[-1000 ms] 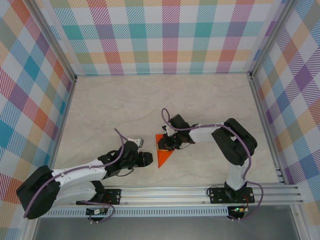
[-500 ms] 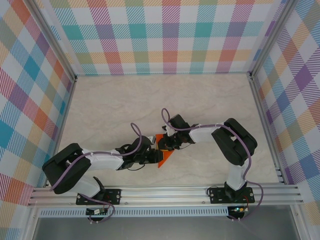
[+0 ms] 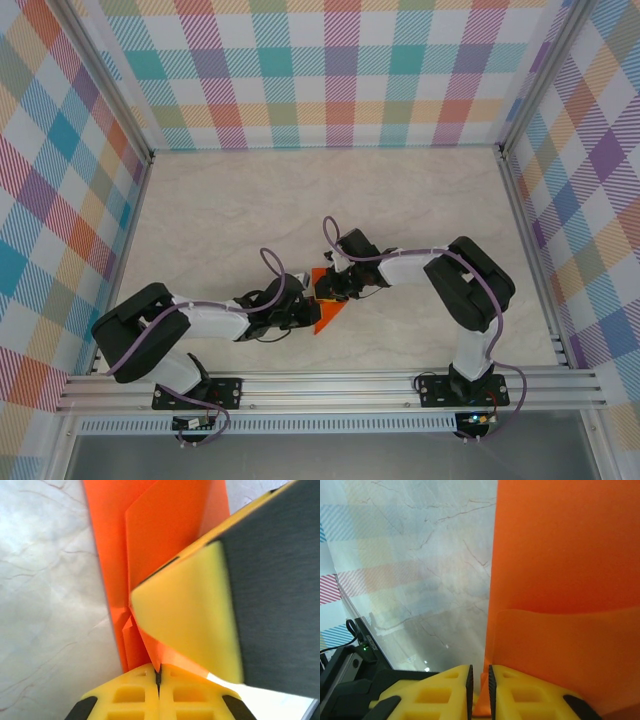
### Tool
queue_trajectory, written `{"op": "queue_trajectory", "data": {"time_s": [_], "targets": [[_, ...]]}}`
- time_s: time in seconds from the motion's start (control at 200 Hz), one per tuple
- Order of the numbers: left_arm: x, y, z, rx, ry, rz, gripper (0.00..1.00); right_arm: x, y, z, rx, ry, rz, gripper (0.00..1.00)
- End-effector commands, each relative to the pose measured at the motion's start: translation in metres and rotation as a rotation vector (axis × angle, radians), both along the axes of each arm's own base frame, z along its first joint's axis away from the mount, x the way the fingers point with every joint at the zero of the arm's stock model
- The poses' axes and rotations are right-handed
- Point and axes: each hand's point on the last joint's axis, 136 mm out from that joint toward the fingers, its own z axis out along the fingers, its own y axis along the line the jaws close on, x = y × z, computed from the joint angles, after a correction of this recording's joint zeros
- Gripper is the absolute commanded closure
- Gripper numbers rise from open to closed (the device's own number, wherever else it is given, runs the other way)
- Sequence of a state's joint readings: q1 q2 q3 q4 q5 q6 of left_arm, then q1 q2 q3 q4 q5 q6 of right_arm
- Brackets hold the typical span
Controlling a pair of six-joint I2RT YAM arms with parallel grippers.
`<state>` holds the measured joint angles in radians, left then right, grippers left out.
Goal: Fold a paper plane with a square sheet of paper (pick it up from the middle)
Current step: Fourth fold the wing at the center of the table.
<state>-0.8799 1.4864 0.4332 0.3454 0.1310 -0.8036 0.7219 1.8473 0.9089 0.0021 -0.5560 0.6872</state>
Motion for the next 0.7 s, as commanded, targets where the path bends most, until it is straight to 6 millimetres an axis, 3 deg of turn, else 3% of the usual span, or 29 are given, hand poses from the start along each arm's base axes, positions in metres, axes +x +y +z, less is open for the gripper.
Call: {"op": "queue_trajectory", "data": {"time_s": [0.0,0.155,0.28,0.59,0.695], "targets": [[-0.005,0.023,-0.018,0.067,0.026,0.080,0.98,0.008,0.001,0.026,0.023,-0.066,-0.005,0.80],[-0.009,0.033,-0.024,0.086,0.045,0.112,1.00,0.017,-0.010,0.040,0.024,-0.108,-0.049,0.77],[-0.011,0.037,-0.024,0.093,0.044,0.122,1.00,0.016,-0.015,0.039,0.009,-0.113,-0.054,0.77],[-0.012,0.042,-0.024,0.083,0.037,0.145,1.00,0.012,-0.012,0.022,0.002,-0.064,-0.033,0.84],[-0.012,0.040,-0.024,0.077,0.030,0.133,1.00,0.017,-0.028,0.000,-0.125,-0.055,-0.080,0.85]]}}
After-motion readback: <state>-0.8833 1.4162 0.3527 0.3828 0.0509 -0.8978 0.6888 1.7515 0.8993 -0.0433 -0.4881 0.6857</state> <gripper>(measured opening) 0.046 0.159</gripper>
